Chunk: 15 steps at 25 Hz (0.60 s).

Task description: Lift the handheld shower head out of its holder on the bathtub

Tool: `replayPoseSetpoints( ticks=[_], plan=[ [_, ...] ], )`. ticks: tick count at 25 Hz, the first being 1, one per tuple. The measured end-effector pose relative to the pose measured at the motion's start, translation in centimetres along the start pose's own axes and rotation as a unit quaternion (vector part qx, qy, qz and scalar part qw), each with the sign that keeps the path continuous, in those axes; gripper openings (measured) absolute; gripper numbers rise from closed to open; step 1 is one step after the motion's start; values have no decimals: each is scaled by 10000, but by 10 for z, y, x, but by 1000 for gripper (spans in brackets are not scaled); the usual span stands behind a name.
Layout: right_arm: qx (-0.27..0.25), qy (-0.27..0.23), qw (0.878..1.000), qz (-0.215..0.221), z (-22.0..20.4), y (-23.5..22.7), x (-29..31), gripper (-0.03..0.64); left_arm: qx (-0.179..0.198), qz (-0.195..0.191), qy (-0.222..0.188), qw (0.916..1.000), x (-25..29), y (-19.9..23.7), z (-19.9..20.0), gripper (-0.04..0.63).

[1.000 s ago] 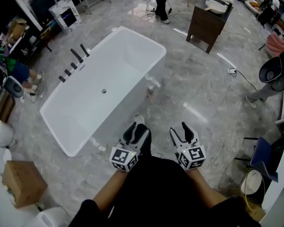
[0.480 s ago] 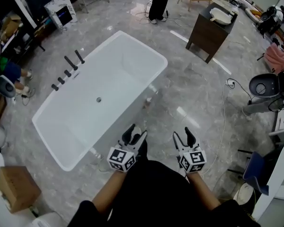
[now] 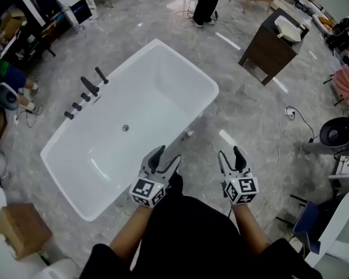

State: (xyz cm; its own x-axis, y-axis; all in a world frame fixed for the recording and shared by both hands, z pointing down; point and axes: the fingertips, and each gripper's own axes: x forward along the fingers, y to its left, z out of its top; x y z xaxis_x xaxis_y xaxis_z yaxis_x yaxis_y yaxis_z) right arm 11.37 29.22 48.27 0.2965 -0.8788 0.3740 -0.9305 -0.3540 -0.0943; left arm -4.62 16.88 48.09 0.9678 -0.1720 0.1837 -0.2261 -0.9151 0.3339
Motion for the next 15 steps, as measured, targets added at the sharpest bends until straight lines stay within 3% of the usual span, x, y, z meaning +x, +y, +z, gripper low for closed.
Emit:
replayPoseSetpoints(
  ticks=[4,9,15],
  plan=[
    [-2,89,9999,76,11,9,43,216,-75,41,-7,10000,17,41,13,230],
    [-60,325,9994,80,18,15,77,216,-521,-88,-200,9984,40,67,26,230],
    [-334,396,9979,381,38,48,121,216,-608,-164,-366,9973,46,101,40,230]
  ],
)
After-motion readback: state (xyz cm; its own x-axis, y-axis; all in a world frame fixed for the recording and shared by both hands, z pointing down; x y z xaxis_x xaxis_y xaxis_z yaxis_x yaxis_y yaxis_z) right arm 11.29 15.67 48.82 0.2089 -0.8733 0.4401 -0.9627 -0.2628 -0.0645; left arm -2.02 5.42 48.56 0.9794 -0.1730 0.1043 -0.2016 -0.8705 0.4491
